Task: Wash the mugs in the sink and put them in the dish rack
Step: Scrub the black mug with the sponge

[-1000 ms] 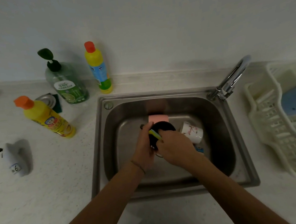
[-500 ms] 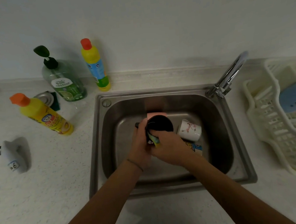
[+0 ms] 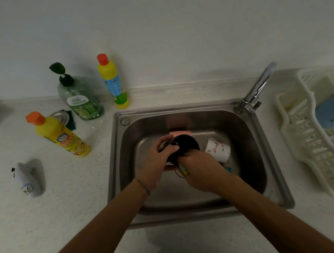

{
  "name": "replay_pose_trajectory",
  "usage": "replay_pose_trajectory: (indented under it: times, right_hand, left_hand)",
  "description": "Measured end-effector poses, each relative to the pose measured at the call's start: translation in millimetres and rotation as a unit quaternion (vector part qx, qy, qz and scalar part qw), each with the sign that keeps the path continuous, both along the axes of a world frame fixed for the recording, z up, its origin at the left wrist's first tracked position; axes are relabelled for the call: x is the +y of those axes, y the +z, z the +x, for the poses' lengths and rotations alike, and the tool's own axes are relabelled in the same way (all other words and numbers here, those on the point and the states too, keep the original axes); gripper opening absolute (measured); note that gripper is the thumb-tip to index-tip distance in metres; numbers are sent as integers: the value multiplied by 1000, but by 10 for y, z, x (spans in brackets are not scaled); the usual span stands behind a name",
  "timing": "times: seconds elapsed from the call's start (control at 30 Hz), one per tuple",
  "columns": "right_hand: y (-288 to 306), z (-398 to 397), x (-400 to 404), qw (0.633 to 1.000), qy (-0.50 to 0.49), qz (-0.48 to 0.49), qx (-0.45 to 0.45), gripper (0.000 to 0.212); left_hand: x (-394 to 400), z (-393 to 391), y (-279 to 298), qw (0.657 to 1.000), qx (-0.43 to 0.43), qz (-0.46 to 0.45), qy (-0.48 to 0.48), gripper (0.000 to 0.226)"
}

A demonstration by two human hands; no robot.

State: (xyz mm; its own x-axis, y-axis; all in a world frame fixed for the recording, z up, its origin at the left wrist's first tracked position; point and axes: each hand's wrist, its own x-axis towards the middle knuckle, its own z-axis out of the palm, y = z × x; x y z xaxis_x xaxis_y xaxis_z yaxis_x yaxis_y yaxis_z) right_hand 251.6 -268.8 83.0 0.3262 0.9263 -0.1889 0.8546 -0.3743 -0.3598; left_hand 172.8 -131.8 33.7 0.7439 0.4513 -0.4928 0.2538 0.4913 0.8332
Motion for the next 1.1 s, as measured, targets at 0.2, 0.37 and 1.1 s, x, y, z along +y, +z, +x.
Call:
replay_pose_trajectory:
  times: [0.2, 0.37, 1.1]
  right_hand:
    - [-67, -164, 128, 988, -86, 47, 117, 30]
    - [-62, -189, 116, 996, -28, 29, 84, 41]
    - [4, -376, 546, 980, -112, 54, 153, 37]
  left_hand:
    - [-56, -52, 53, 997, -12, 39, 69, 36]
    - [31, -138, 65, 996, -1, 49, 75, 33]
    - [269, -185, 184, 993, -13, 36, 112, 36]
